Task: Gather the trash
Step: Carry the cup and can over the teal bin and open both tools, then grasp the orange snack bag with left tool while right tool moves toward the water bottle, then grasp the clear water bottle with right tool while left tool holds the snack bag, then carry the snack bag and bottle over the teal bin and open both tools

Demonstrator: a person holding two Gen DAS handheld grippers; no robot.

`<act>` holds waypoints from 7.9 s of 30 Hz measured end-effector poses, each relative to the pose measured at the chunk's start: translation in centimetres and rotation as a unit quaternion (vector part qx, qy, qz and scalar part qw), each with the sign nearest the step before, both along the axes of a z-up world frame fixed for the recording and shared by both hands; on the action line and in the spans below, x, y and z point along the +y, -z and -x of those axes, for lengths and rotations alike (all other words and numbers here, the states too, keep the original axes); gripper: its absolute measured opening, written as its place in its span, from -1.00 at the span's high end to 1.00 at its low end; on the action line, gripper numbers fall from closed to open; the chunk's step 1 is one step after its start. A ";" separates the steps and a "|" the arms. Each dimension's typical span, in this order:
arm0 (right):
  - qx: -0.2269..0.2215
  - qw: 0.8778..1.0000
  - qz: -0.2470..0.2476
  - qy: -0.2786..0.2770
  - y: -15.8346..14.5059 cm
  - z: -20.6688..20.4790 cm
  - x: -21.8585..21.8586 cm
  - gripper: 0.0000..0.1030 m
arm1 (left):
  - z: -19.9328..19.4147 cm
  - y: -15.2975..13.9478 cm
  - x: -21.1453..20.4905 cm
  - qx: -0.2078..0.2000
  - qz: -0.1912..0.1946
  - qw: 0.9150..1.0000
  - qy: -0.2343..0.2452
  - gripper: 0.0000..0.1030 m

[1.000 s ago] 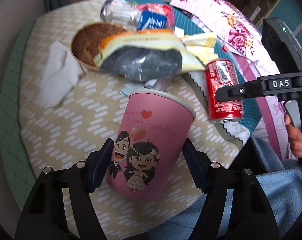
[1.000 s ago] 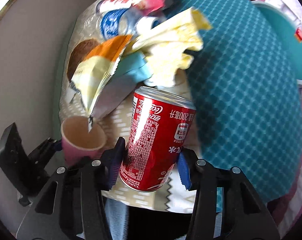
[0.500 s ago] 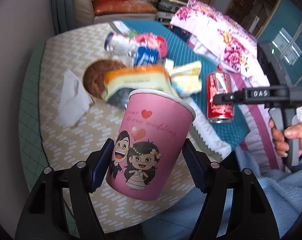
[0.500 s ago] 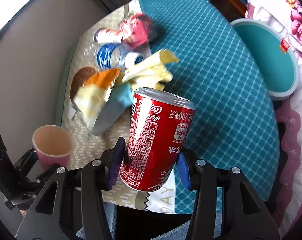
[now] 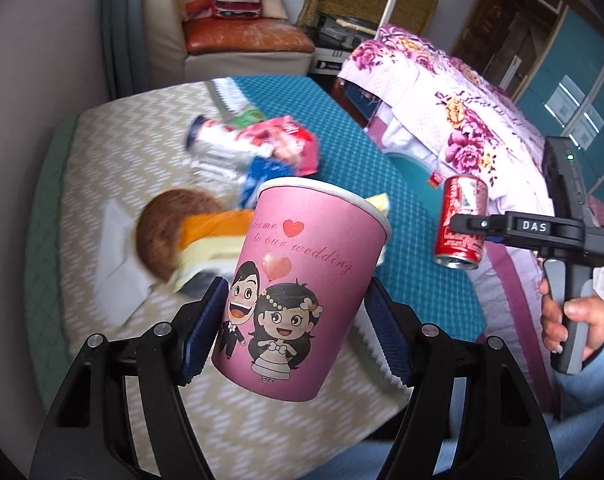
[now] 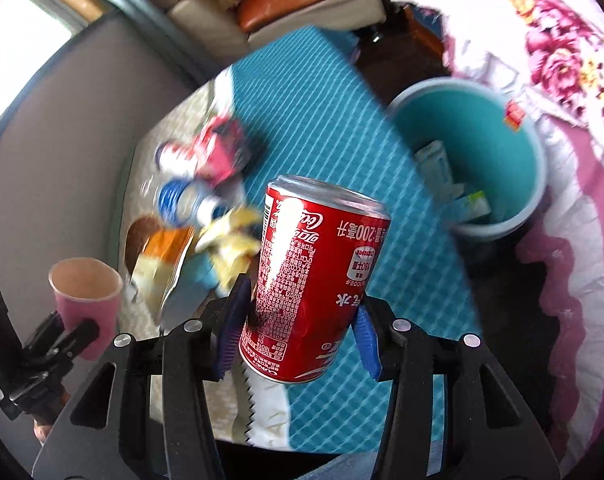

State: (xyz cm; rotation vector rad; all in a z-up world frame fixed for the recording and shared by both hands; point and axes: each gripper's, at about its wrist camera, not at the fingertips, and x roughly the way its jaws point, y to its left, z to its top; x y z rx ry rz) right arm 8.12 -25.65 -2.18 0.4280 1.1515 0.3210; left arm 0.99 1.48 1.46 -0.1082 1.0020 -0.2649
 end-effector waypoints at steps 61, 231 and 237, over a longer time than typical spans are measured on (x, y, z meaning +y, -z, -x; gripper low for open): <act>-0.029 0.985 0.044 0.164 2.1 -8.8 -18.9 0.12 | -18.5 6.1 -23.0 0.063 0.003 0.993 0.101 -0.75; -0.061 0.996 -0.023 -0.067 -5.3 -8.8 0.4 -0.32 | -9.3 -3.9 -0.8 -0.058 0.018 0.997 -0.047 0.44; -0.069 0.997 -0.043 -0.015 -4.4 -8.1 -5.7 -0.32 | -12.3 -2.3 -7.0 -0.037 0.004 0.999 -0.007 0.44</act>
